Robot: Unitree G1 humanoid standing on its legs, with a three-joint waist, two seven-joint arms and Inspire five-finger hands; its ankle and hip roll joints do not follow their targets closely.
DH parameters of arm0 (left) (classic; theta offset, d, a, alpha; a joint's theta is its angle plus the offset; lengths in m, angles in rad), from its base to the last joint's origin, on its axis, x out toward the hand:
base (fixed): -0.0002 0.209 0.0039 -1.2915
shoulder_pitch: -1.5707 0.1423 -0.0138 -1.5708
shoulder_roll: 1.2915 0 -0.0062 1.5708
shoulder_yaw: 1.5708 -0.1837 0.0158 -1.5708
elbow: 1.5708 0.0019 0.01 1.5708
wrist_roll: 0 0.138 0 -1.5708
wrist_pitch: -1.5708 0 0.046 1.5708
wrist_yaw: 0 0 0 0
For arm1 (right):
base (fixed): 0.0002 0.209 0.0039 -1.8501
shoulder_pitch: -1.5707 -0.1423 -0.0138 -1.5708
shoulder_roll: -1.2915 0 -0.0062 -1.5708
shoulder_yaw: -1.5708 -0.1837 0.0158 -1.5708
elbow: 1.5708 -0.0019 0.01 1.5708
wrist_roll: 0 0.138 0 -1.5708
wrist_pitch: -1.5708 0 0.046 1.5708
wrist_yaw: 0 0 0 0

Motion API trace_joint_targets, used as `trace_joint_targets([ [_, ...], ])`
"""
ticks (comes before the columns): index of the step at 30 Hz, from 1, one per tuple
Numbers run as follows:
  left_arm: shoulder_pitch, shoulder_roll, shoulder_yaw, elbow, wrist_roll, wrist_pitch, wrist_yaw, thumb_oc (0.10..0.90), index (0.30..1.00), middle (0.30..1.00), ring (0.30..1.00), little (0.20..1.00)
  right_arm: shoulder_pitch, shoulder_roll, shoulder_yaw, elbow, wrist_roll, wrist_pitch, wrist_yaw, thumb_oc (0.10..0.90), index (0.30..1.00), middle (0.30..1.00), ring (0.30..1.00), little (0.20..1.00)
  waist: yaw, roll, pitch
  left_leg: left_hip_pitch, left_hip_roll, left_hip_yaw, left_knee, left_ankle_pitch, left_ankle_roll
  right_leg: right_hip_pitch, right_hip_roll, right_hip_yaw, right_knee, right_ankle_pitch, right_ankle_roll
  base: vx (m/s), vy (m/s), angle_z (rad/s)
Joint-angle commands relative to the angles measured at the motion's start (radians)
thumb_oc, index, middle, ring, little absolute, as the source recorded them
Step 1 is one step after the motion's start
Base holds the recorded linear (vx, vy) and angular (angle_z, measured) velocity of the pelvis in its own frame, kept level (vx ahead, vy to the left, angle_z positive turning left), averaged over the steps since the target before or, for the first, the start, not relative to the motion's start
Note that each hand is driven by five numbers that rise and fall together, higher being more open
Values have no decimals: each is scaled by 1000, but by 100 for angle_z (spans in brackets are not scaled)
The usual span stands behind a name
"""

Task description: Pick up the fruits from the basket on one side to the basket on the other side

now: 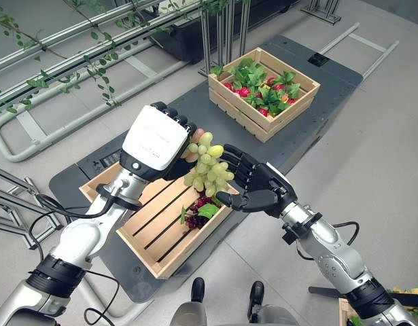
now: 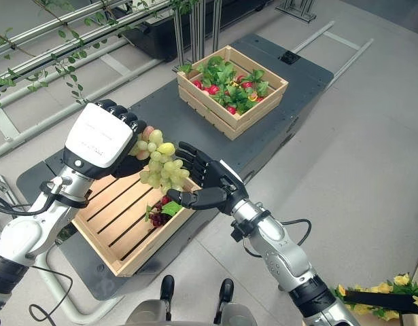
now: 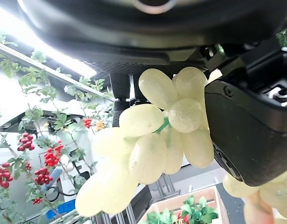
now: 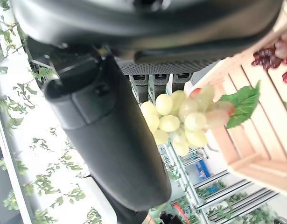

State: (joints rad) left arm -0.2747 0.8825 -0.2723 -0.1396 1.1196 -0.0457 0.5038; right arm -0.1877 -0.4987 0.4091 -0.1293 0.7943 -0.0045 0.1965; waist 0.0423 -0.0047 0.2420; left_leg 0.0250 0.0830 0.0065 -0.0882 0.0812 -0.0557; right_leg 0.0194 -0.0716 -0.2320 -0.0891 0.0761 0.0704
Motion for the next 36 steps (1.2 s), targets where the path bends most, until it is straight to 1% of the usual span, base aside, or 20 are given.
trace_joint_targets([
  [1,-127,-18,-7,-50,-97,-2,41,400,300,300,300,300,-42,31,45,-43,70,-74,35,800,900,900,900,900,-2,-9,-194,1,-25,3,1,-65,8,54,-70,-3,2,-49,46,0,0,0],
  [3,-122,-25,-13,-72,-109,-18,6,400,300,300,300,300,-37,38,51,-51,70,-88,22,800,900,900,900,900,-1,-10,-198,2,-25,7,1,-69,9,52,-72,0,2,-50,48,0,0,0],
  [7,-106,-29,-22,-89,-112,-31,-35,400,300,300,300,300,-30,40,54,-67,85,-91,13,800,900,900,900,900,-3,-11,-201,4,-23,13,1,-73,11,49,-70,8,2,-51,50,0,0,-1],
  [12,-85,-20,-34,-77,-137,-54,-35,400,300,300,300,300,-16,32,46,-80,103,-98,4,800,900,900,900,900,-7,-11,-202,4,-19,19,1,-74,11,45,-68,16,2,-51,50,0,-1,-3],
  [14,-76,-23,-39,-76,-145,-76,-38,400,300,300,300,300,-8,33,47,-82,85,-105,-13,800,900,900,900,900,-7,-11,-201,3,-17,20,1,-73,11,44,-68,17,2,-50,50,0,0,0],
  [17,-71,-29,-49,-90,-153,-87,-53,400,300,300,300,300,-2,38,51,-73,63,-120,-37,800,900,900,900,900,-7,-9,-202,2,-17,20,1,-73,11,42,-68,20,2,-49,50,0,0,0],
  [21,-59,-39,-60,-102,-155,-109,-65,400,300,300,300,300,7,41,52,-71,66,-111,-49,800,900,900,900,900,-8,-9,-202,0,-17,20,1,-74,12,39,-69,22,2,-50,52,0,0,0],
  [22,-57,-39,-66,-105,-155,-109,-67,400,300,300,300,300,7,38,55,-75,67,-110,-53,736,804,804,804,804,-8,-9,-201,-2,-17,21,1,-75,12,38,-70,22,2,-50,53,-10,4,-4],
  [23,-55,-37,-70,-105,-155,-110,-64,400,300,300,300,300,7,36,57,-74,67,-112,-55,524,486,486,486,486,-9,-9,-201,-2,-17,21,1,-75,12,37,-70,23,2,-50,53,-10,4,-4],
  [24,-55,-37,-71,-105,-156,-110,-63,400,300,300,300,300,7,36,58,-73,67,-114,-57,472,408,408,408,408,-9,-9,-201,-2,-17,21,1,-75,12,37,-70,23,2,-50,53,-8,6,-5],
  [25,-53,-35,-76,-105,-160,-119,-58,400,300,300,300,300,6,32,59,-72,58,-115,-60,400,300,300,300,300,-8,-9,-200,-2,-17,22,1,-76,13,36,-70,24,2,-50,54,-5,3,-3],
  [31,-55,-34,-82,-104,-169,-113,-31,400,300,300,300,300,4,21,59,-70,63,-112,-64,400,300,300,300,300,-11,-11,-200,-2,-17,23,1,-76,12,33,-71,26,2,-48,55,0,0,0],
  [36,-52,-41,-62,-119,-161,-125,9,400,300,300,300,300,9,14,51,-64,30,-114,-78,400,300,300,300,300,-10,-12,-206,-4,-16,23,1,-76,10,30,-72,29,2,-46,57,0,0,0],
])
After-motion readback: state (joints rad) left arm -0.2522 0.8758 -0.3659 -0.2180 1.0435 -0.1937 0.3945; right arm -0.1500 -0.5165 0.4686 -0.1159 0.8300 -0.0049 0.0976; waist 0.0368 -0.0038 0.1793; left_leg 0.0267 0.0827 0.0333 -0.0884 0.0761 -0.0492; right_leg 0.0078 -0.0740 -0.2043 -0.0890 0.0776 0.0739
